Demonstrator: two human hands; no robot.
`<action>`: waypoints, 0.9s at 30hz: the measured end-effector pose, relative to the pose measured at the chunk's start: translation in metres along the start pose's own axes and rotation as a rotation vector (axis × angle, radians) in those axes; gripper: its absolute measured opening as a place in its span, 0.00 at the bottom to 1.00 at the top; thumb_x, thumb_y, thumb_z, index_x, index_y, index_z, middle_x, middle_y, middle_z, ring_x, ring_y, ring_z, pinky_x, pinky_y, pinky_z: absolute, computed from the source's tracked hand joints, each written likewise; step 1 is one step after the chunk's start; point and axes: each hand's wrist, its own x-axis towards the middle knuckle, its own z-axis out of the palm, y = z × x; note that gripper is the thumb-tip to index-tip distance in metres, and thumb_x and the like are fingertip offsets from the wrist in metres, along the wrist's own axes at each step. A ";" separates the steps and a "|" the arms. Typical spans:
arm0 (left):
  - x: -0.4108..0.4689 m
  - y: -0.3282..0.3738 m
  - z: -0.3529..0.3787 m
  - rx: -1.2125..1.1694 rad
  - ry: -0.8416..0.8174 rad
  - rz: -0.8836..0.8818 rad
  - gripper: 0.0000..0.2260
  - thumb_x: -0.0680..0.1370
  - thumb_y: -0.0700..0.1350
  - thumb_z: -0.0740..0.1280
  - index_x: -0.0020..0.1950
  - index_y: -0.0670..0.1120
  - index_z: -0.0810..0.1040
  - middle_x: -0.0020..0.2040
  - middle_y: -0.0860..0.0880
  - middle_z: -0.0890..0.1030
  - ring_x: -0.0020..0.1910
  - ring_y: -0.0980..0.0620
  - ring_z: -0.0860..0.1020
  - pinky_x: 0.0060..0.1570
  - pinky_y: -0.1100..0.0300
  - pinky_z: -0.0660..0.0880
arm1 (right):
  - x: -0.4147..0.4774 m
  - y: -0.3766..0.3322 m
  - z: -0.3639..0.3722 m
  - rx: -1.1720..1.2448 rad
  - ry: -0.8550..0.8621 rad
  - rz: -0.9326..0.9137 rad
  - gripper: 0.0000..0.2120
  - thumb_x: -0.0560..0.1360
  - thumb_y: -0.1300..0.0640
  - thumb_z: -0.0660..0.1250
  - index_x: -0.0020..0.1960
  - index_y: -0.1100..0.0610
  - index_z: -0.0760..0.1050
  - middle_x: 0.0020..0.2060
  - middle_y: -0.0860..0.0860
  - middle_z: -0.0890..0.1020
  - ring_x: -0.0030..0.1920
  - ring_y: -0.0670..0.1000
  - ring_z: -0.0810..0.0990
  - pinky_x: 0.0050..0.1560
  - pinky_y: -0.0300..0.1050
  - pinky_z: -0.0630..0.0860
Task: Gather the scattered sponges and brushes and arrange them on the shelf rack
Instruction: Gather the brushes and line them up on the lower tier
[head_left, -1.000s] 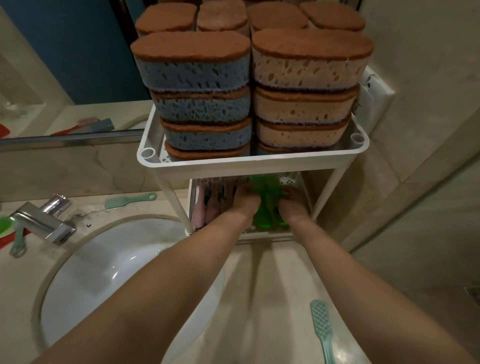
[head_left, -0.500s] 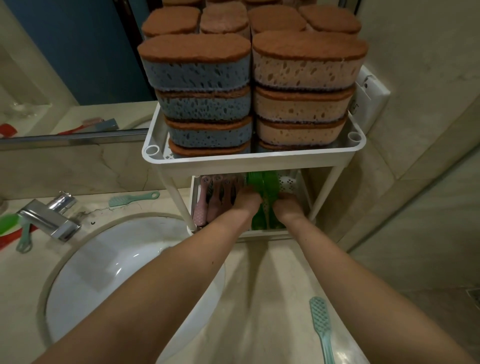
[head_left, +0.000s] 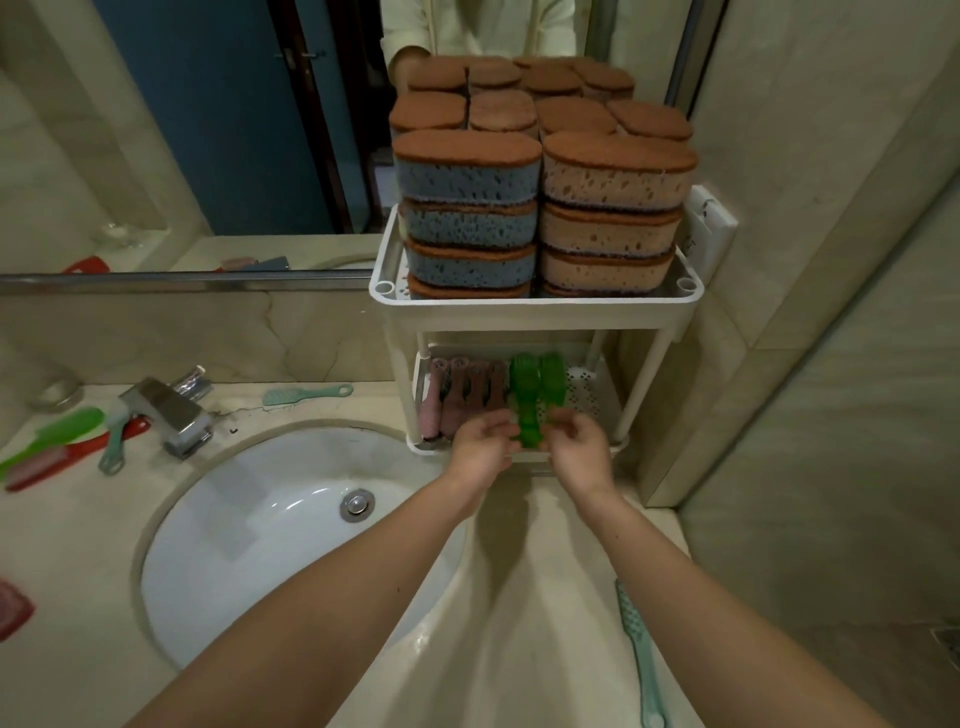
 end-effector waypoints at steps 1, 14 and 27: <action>-0.007 -0.003 -0.005 -0.009 0.012 0.011 0.20 0.76 0.28 0.61 0.67 0.40 0.72 0.55 0.45 0.80 0.50 0.50 0.78 0.43 0.63 0.73 | -0.008 0.001 0.003 0.001 -0.015 -0.004 0.13 0.77 0.66 0.62 0.60 0.59 0.76 0.55 0.56 0.81 0.56 0.55 0.79 0.63 0.52 0.74; -0.087 -0.044 -0.094 -0.142 0.307 0.044 0.11 0.78 0.36 0.61 0.57 0.47 0.77 0.50 0.49 0.81 0.45 0.52 0.80 0.52 0.57 0.78 | -0.088 0.010 0.070 -0.073 -0.324 -0.032 0.10 0.77 0.62 0.63 0.57 0.56 0.77 0.49 0.51 0.82 0.42 0.48 0.80 0.49 0.47 0.78; -0.130 -0.047 -0.242 -0.242 0.573 0.066 0.11 0.78 0.37 0.61 0.58 0.47 0.77 0.48 0.49 0.81 0.43 0.53 0.80 0.51 0.57 0.77 | -0.137 -0.026 0.206 -0.098 -0.599 -0.082 0.09 0.77 0.63 0.62 0.53 0.53 0.77 0.46 0.51 0.81 0.40 0.48 0.81 0.48 0.48 0.77</action>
